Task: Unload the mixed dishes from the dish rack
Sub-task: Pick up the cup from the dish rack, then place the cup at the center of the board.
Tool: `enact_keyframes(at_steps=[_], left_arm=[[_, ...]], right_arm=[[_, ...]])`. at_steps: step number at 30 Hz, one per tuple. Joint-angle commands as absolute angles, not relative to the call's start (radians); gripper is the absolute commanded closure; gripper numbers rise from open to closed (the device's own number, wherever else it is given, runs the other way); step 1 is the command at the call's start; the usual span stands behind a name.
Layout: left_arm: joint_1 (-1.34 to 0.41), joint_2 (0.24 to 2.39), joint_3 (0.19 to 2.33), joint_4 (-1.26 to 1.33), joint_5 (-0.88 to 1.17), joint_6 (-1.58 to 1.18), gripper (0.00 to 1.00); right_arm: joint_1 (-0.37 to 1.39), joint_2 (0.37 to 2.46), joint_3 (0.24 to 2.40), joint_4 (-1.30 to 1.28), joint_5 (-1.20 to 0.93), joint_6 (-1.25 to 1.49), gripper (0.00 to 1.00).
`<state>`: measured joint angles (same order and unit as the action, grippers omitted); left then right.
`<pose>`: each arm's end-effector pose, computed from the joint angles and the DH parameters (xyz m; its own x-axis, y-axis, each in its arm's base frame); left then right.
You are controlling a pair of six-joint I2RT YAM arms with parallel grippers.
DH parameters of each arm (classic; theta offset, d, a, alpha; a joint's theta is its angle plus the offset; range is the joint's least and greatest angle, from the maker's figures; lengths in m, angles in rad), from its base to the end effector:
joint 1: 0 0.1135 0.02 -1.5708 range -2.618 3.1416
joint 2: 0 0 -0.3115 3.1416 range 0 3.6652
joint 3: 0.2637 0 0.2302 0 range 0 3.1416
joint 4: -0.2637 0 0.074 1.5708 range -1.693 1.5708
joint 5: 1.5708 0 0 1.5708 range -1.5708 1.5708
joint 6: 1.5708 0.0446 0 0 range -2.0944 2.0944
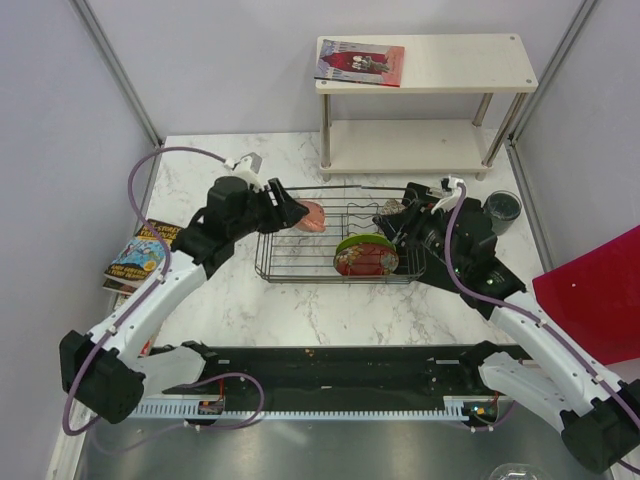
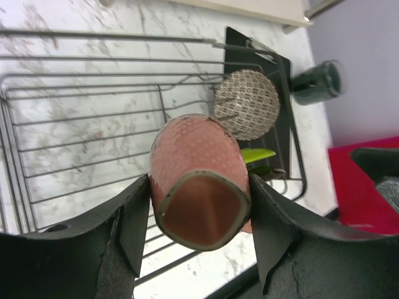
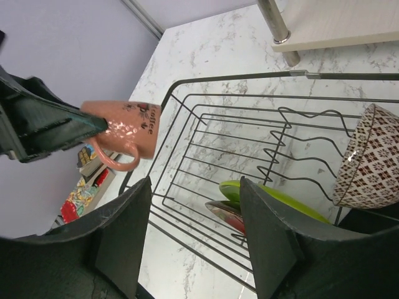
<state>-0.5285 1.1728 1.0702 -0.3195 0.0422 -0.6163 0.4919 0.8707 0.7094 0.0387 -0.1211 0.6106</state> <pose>0.2017 -0.1199 0.3890 -0.5991 -0.3189 -0.7344 0.2337 0.8076 -0.5414 0.1435 0.0830 0.3608 -0.4177 0.4219 -0.8047 -0.4089 0.7036 0.5812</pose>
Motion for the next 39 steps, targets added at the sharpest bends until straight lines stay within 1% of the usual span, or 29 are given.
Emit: enact_keyframes(at_steps=[1, 3, 4, 6, 8, 11, 15, 17, 24, 36, 38, 39], left_arm=[[-0.395, 1.088, 0.845, 0.153, 0.463, -0.832, 0.98], [-0.361, 1.094, 0.773, 0.332, 0.613, -0.981, 0.98], [-0.341, 1.104, 0.721, 0.5, 0.652, -1.029, 0.98], [-0.331, 1.149, 0.68, 0.656, 0.73, -1.171, 0.98], [-0.327, 1.196, 0.634, 0.881, 0.755, -1.295, 0.98], [-0.325, 1.241, 0.6, 1.099, 0.768, -1.408, 0.98], [-0.325, 1.314, 0.591, 1.259, 0.77, -1.491, 0.98], [-0.327, 1.331, 0.594, 1.302, 0.77, -1.525, 0.98], [-0.334, 1.371, 0.601, 1.387, 0.798, -1.574, 0.98], [-0.379, 1.428, 0.6, 1.502, 0.844, -1.634, 0.98], [-0.387, 1.436, 0.598, 1.503, 0.844, -1.634, 0.98], [-0.388, 1.445, 0.597, 1.509, 0.847, -1.637, 0.98]], right_arm=[[0.495, 0.874, 0.687, 0.115, -0.176, 0.656, 0.34], [0.495, 0.868, 0.673, 0.162, -0.215, 0.672, 0.33], [0.495, 0.865, 0.66, 0.181, -0.231, 0.69, 0.33], [0.495, 0.865, 0.65, 0.224, -0.271, 0.706, 0.33], [0.495, 0.87, 0.646, 0.242, -0.294, 0.719, 0.32], [0.495, 0.876, 0.635, 0.27, -0.337, 0.733, 0.32], [0.497, 0.885, 0.611, 0.334, -0.4, 0.773, 0.32], [0.497, 0.896, 0.601, 0.371, -0.429, 0.785, 0.32], [0.506, 0.93, 0.62, 0.437, -0.433, 0.802, 0.31], [0.563, 1.13, 0.719, 0.589, -0.454, 0.842, 0.31], [0.571, 1.153, 0.735, 0.604, -0.456, 0.842, 0.33], [0.572, 1.172, 0.736, 0.613, -0.46, 0.85, 0.36]])
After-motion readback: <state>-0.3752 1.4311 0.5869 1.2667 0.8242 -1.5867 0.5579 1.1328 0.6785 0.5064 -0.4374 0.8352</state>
